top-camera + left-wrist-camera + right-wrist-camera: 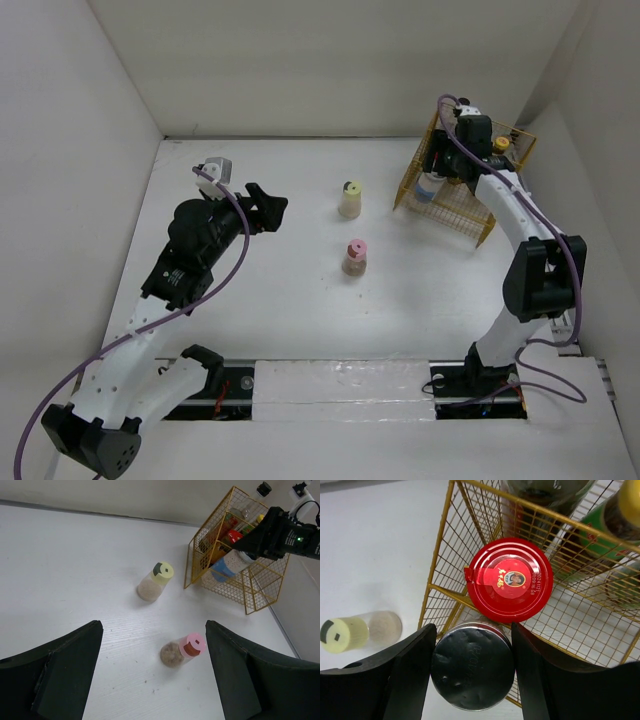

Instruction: Organize the condiment bottles

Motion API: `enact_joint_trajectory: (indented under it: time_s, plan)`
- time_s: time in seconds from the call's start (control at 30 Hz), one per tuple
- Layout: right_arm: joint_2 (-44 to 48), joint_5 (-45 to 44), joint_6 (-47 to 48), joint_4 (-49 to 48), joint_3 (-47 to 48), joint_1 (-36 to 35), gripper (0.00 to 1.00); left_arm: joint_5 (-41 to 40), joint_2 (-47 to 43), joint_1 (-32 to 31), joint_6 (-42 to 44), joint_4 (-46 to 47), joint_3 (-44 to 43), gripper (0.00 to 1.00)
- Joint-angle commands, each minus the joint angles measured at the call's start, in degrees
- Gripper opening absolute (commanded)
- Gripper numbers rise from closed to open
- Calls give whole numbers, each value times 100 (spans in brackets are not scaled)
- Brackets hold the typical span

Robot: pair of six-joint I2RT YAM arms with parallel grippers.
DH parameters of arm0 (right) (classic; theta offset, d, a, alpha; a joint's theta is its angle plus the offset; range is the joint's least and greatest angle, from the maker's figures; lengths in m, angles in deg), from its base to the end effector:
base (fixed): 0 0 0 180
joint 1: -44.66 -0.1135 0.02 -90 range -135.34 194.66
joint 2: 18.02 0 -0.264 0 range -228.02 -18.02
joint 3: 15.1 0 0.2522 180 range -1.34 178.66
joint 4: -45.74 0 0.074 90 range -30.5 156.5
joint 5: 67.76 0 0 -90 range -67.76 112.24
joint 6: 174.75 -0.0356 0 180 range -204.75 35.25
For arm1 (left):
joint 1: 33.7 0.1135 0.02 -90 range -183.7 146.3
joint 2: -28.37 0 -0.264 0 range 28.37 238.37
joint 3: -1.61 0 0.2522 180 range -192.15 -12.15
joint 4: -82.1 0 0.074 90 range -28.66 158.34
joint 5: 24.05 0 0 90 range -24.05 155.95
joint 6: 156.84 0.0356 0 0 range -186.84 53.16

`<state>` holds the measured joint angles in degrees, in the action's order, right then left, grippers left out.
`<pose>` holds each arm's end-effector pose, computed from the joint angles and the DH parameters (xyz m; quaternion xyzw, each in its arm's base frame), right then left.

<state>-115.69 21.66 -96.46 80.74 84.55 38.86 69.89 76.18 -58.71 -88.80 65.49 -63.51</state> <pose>0.3972 0.0400 0.3241 0.0477 0.8776 0.0682 0.4721 0.1739 -0.0838 0.3855 0.0431 0.7015 -0.3055 0.6425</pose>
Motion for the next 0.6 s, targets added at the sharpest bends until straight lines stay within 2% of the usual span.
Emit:
enact_joint_trajectory:
  time_s: [0.0, 0.2, 0.33, 0.37, 0.47, 0.57]
  plan:
    - [55, 93, 81, -804, 34, -44, 55, -87, -35, 5, 51, 145, -129, 80]
    - [-59, 40, 81, -875, -19, -96, 67, -87, -35, 5, 51, 145, -129, 80]
    - [-112, 40, 81, -875, -11, -149, 83, -87, -35, 5, 51, 145, -129, 80]
    - [-43, -38, 81, -823, 42, -149, 90, -87, -35, 5, 51, 145, -129, 80]
    - [247, -171, 195, -823, 165, -219, 96, -87, 18, 5, 51, 145, -129, 80]
    - [590, -337, 344, -945, 157, -517, 97, -87, 18, 5, 51, 145, -129, 80]
